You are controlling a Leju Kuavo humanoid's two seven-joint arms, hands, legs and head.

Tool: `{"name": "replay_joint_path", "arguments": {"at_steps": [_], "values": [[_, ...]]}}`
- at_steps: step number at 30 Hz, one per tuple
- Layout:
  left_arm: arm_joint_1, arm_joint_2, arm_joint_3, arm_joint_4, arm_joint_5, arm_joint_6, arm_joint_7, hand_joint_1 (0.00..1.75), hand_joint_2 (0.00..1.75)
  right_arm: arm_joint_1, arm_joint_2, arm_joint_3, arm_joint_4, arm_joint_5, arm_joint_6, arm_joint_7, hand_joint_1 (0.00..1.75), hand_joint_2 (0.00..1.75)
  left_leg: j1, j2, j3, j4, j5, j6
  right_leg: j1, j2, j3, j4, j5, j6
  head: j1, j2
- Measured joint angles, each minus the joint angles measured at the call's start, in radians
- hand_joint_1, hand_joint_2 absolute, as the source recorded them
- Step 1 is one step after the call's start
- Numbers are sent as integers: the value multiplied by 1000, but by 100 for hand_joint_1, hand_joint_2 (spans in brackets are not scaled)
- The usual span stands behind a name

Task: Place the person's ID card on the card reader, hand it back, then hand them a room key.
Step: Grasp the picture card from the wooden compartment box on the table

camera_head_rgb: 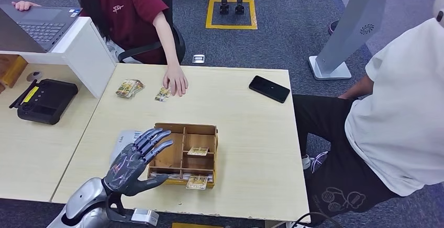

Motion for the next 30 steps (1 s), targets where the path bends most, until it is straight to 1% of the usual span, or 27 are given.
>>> {"name": "replay_joint_path", "arguments": {"at_steps": [7, 11, 21, 30], "values": [[37, 27, 40, -2, -27, -10, 38, 0, 175, 0, 0, -2, 3, -9, 10, 9, 0, 175, 0, 0, 0, 0, 0, 0, 0, 0, 0, 0, 0, 0, 0, 0], [63, 37, 73, -2, -37, -6, 42, 0, 175, 1, 0, -4, 4, -15, 12, 13, 0, 175, 0, 0, 0, 0, 0, 0, 0, 0, 0, 0, 0, 0, 0, 0], [101, 40, 120, -2, -42, -6, 53, 0, 175, 2, 0, -9, 4, -18, 15, 19, 0, 175, 0, 0, 0, 0, 0, 0, 0, 0, 0, 0, 0, 0, 0, 0], [118, 40, 134, -2, -29, -14, 39, 0, 175, 3, 0, -12, 5, -20, 15, 19, 0, 175, 0, 1, 0, 0, 0, 0, 0, 1, 0, 0, 0, 0, 0, 0]]}}
